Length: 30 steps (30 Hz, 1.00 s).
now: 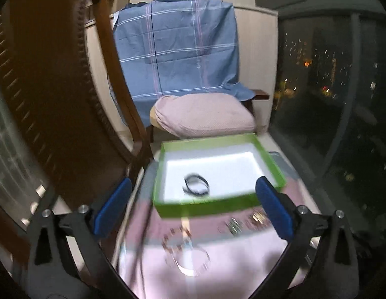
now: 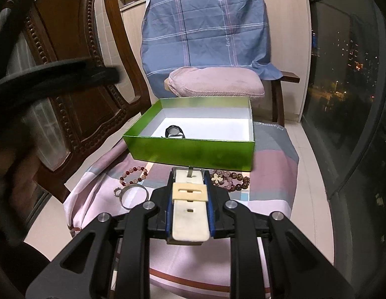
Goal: Organize jewelry
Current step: 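Lower the black watch into the green box and open the left tool, then lower the cream watch into the green box and open the right tool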
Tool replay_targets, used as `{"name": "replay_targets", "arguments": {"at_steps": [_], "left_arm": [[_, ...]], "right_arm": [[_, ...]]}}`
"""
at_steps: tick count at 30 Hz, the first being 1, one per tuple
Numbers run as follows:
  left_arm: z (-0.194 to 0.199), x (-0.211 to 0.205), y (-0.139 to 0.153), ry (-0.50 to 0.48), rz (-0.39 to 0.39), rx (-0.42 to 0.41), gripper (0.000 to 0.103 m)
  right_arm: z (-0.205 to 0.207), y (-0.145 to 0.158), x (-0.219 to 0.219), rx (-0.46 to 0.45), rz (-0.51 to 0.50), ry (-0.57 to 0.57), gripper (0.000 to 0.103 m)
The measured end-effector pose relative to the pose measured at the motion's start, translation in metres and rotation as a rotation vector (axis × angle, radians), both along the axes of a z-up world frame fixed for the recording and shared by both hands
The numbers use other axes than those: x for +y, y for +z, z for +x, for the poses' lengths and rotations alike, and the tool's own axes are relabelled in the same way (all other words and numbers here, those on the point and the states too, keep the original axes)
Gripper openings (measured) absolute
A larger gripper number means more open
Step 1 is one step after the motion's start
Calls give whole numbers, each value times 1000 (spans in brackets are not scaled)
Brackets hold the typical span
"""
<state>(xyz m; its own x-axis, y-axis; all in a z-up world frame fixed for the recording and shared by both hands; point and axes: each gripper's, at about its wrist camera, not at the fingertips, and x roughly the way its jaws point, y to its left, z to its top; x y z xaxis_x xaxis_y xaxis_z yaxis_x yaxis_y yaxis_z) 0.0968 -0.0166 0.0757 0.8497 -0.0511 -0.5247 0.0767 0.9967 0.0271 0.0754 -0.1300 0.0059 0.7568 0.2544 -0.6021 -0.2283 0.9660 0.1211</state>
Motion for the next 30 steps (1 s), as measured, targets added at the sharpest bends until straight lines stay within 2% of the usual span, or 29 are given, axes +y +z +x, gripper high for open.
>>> {"name": "replay_targets", "arguments": {"at_steps": [3, 4, 10, 18, 21, 25, 30], "left_arm": [[-31, 13, -14, 26, -106, 20, 99], [-34, 14, -20, 34, -119, 30, 99], [-29, 12, -48, 33, -52, 57, 99], [-30, 19, -52, 34, -90, 46, 99], [-28, 18, -55, 38, -91, 55, 99], [-25, 18, -55, 38, -103, 60, 99], [-23, 22, -54, 49, -118, 58, 99]], "right_arm": [[-1, 0, 2, -5, -2, -5, 22], [-1, 0, 2, -3, -1, -4, 22], [0, -3, 7, 6, -18, -27, 22], [2, -1, 17, -4, -28, -35, 22], [9, 1, 16, 13, 16, -18, 22], [33, 21, 16, -6, 24, 2, 22], [104, 55, 23, -18, -33, -14, 22]]}}
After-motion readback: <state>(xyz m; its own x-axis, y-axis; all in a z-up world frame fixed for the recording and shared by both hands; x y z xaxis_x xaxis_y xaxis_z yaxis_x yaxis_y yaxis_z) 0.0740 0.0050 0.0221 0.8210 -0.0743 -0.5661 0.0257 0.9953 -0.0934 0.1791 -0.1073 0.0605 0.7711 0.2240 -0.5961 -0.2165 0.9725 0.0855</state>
